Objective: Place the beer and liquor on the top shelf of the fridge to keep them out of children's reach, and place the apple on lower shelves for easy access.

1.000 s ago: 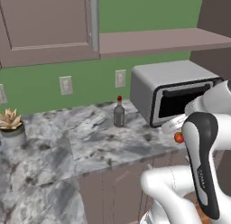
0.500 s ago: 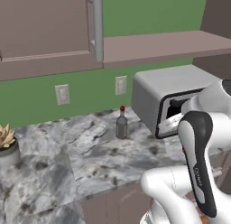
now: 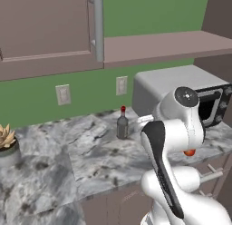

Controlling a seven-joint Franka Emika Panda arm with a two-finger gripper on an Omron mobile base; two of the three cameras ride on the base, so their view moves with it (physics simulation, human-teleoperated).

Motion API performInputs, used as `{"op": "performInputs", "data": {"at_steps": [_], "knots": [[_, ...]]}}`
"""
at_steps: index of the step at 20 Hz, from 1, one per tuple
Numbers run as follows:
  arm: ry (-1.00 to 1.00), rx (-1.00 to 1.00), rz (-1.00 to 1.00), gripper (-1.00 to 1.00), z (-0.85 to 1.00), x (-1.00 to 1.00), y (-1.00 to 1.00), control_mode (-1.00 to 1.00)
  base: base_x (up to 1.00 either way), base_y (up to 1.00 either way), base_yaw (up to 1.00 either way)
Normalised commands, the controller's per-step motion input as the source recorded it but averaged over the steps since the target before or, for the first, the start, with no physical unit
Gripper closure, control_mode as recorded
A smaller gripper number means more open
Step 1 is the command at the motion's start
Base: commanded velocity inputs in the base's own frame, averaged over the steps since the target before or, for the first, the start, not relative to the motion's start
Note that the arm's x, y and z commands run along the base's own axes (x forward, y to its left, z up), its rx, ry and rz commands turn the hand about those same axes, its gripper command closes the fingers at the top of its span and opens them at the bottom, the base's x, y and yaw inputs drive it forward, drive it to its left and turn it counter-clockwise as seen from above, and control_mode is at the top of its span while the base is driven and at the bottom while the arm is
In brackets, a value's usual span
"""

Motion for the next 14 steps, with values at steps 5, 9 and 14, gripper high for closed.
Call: {"op": "performInputs", "data": {"at_steps": [5,9,14], "knots": [[0.0,0.0,-0.25,-1.0,-0.32,0.55,0.47,-1.0,0.0,0.0,0.0],[0.0,0.0,-0.24,-1.0,-0.31,0.62,0.33,-1.0,0.0,0.0,0.0],[0.0,0.0,-0.16,-1.0,-0.22,0.62,0.09,-1.0,0.0,0.0,0.0]]}}
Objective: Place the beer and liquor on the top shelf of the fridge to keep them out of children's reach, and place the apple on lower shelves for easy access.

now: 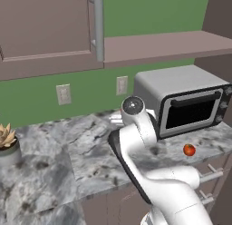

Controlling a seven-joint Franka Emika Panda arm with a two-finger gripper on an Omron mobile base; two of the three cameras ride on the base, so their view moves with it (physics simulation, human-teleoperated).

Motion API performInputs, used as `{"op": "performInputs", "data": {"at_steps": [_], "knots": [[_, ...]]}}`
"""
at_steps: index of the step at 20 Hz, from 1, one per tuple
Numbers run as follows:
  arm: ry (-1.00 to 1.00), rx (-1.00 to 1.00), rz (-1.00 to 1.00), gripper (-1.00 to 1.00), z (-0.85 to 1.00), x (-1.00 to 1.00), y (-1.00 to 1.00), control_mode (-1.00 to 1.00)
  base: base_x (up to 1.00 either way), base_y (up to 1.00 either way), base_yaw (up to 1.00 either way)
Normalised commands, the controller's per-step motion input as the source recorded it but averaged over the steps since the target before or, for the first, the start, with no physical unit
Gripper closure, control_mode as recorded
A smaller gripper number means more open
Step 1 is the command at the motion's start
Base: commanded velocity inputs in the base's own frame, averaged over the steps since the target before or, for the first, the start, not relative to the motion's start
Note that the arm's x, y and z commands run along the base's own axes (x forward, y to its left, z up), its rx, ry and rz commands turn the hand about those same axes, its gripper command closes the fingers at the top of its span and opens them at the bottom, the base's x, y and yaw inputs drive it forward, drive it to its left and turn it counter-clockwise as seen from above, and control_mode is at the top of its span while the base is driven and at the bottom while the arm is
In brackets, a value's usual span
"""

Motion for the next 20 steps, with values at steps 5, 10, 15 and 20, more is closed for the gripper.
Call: {"op": "performInputs", "data": {"at_steps": [5,10,15,20], "knots": [[0.0,0.0,-0.03,-1.0,-0.09,0.54,0.0,-1.0,0.0,0.0,0.0],[0.0,0.0,0.0,-1.0,-0.16,0.51,0.0,-1.0,0.0,0.0,0.0],[0.0,0.0,0.0,-1.0,-0.22,0.47,0.0,-1.0,0.0,0.0,0.0],[0.0,0.0,0.0,-1.0,-0.24,0.45,0.0,-1.0,0.0,0.0,0.0]]}}
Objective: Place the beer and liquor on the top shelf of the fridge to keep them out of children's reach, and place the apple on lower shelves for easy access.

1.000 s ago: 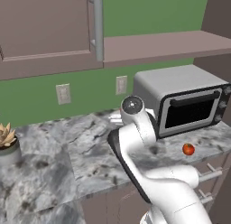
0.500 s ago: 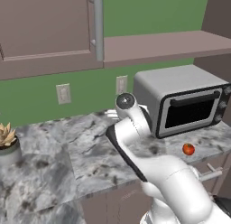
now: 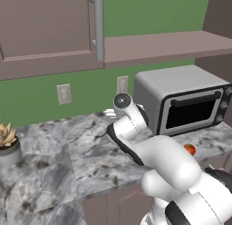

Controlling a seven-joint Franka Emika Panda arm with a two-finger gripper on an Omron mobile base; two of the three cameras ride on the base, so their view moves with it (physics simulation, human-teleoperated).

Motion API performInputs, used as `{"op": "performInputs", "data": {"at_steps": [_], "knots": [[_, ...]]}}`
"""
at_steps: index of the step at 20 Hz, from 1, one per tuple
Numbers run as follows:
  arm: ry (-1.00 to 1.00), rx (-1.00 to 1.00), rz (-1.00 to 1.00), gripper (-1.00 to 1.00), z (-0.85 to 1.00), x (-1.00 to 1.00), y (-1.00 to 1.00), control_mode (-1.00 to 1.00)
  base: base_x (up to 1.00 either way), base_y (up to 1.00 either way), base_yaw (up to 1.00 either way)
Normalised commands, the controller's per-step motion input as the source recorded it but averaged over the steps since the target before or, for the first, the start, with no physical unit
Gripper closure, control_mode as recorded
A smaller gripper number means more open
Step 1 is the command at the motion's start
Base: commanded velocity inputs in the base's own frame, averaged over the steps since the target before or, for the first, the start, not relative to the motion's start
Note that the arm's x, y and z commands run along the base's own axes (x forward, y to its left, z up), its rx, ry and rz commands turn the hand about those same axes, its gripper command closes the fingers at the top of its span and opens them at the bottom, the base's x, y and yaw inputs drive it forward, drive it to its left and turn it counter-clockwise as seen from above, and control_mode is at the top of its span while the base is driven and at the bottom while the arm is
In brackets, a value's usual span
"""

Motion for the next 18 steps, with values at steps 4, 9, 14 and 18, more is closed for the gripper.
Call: {"op": "performInputs", "data": {"at_steps": [4,9,14,18], "knots": [[0.0,0.0,-0.03,-1.0,-0.25,0.44,0.0,-1.0,0.0,0.0,0.0],[0.01,0.0,-0.06,-1.0,-0.26,0.44,0.0,-1.0,0.0,0.0,0.0],[0.0,0.0,-0.07,-1.0,-0.21,0.29,0.0,-1.0,0.0,0.0,0.0],[0.0,0.0,-0.07,-1.0,-0.12,0.21,0.0,-1.0,0.0,0.0,0.0]]}}
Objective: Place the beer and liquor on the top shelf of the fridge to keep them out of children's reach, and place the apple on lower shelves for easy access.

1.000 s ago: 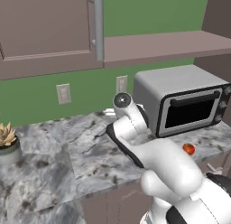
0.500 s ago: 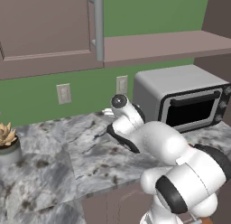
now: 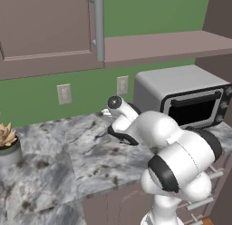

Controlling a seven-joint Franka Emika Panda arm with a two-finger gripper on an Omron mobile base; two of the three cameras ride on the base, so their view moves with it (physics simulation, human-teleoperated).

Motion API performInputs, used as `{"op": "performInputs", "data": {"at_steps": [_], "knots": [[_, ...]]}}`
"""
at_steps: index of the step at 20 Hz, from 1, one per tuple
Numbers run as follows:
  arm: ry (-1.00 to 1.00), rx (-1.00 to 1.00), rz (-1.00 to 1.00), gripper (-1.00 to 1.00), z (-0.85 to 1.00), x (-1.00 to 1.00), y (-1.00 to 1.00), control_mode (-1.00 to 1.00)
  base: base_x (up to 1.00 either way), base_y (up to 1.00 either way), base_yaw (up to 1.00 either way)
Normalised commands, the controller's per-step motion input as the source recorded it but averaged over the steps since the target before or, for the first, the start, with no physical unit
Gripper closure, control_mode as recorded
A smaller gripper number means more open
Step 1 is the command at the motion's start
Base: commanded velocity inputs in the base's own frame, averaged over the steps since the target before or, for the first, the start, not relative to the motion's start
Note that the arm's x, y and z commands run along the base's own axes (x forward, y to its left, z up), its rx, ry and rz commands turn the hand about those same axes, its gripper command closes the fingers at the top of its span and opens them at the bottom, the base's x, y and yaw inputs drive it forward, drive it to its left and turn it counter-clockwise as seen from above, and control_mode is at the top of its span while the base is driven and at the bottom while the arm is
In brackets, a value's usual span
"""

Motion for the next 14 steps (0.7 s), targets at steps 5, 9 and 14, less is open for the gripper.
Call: {"op": "performInputs", "data": {"at_steps": [5,9,14], "knots": [[0.0,0.0,-0.07,-1.0,-0.14,0.21,0.0,-1.0,0.0,0.0,0.0],[0.0,0.0,-0.07,-1.0,-0.17,0.2,0.0,-1.0,0.0,0.0,0.0],[0.0,0.0,-0.07,-1.0,-0.18,0.2,0.0,-1.0,0.0,0.0,0.0]]}}
